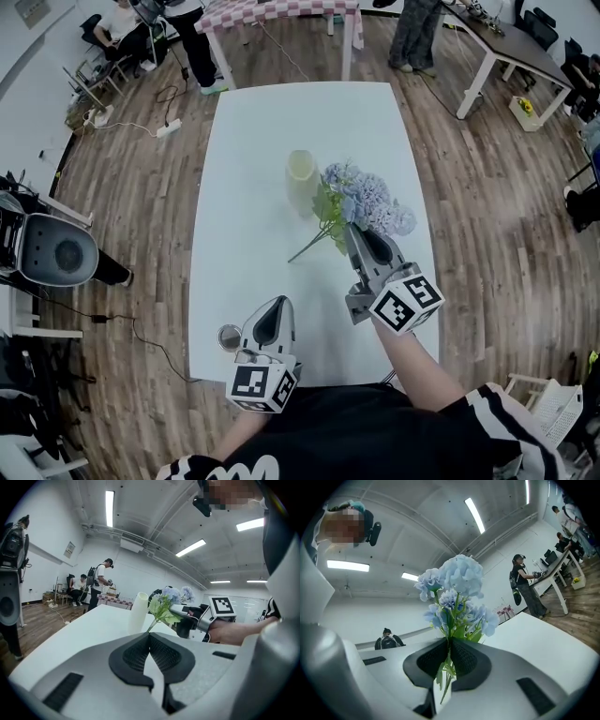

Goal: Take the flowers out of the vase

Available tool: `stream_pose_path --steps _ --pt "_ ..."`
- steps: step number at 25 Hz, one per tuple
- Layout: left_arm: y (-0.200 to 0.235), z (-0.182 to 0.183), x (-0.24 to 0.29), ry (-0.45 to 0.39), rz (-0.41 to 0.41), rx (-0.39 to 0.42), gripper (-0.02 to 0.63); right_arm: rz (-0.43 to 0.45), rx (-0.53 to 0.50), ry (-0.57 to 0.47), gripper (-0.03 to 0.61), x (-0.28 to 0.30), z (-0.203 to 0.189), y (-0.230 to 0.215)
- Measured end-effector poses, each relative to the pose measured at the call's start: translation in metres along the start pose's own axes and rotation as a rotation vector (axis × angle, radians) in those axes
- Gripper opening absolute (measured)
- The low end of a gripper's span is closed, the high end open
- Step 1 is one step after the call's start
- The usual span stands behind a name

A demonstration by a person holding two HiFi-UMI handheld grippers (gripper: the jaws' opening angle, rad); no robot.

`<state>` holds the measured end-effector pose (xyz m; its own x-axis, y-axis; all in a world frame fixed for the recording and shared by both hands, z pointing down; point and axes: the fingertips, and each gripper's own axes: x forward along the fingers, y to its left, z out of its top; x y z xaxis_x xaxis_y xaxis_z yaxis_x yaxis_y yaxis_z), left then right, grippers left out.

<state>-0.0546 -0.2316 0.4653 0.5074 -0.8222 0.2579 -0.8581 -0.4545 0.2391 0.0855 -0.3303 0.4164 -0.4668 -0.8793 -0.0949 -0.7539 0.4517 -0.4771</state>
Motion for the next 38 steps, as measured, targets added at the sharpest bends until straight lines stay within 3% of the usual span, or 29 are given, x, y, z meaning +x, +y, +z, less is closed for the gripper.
stream_pose_path --steps 6,17,38 --pt "0.004 0.007 0.004 -0.003 -0.001 0.003 0.005 -0.017 0.116 0.022 0.031 0.006 -0.012 -0.017" --pt "0.01 0.007 0.006 0.006 0.013 0.0 0.005 -0.063 0.198 0.059 0.031 0.01 -0.034 -0.039" --pt "0.013 0.004 0.01 0.019 0.009 0.001 0.005 -0.103 0.274 0.094 0.031 0.013 -0.064 -0.061"
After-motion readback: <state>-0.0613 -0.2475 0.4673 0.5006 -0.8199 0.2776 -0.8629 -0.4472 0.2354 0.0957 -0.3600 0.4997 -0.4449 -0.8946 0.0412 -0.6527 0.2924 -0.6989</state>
